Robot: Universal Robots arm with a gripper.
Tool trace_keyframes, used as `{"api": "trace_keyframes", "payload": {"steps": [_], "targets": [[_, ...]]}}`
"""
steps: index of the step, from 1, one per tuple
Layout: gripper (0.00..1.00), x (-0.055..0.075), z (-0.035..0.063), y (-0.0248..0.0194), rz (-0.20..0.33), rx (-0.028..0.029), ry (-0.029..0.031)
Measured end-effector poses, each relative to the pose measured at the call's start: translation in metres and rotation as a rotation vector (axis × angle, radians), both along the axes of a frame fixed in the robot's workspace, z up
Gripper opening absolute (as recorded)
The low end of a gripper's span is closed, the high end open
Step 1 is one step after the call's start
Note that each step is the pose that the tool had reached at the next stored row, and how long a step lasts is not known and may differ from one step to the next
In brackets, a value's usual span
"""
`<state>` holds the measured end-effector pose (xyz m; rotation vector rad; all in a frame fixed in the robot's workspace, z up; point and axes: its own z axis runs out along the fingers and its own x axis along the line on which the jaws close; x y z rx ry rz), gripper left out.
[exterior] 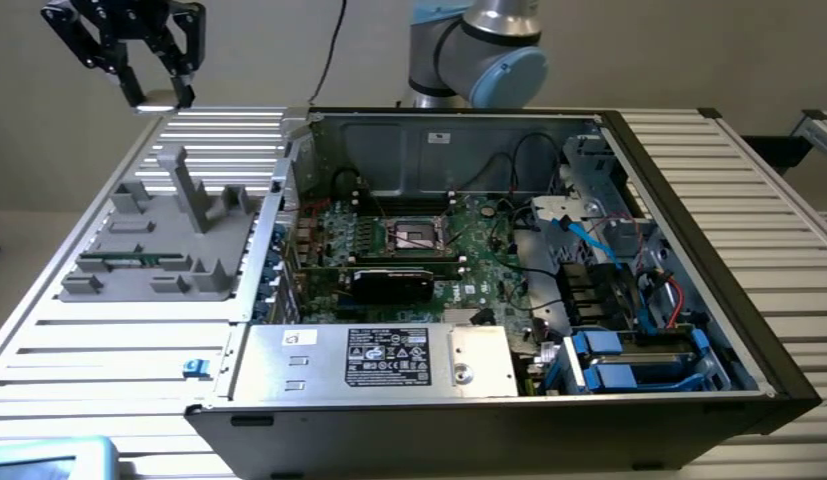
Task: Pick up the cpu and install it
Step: 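Pick up the cpu and move it towards the insertion slot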
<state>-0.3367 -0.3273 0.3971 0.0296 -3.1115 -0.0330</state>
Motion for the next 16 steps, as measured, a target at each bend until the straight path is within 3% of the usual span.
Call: {"api": "trace_keyframes", "payload": {"steps": [7,16], "targets": [[0.55,0.021,0.0000,0.0000,0.000,0.0000,0.0002],[0.55,0.054,0.0000,0.0000,0.000,0.0000,0.0079]]}}
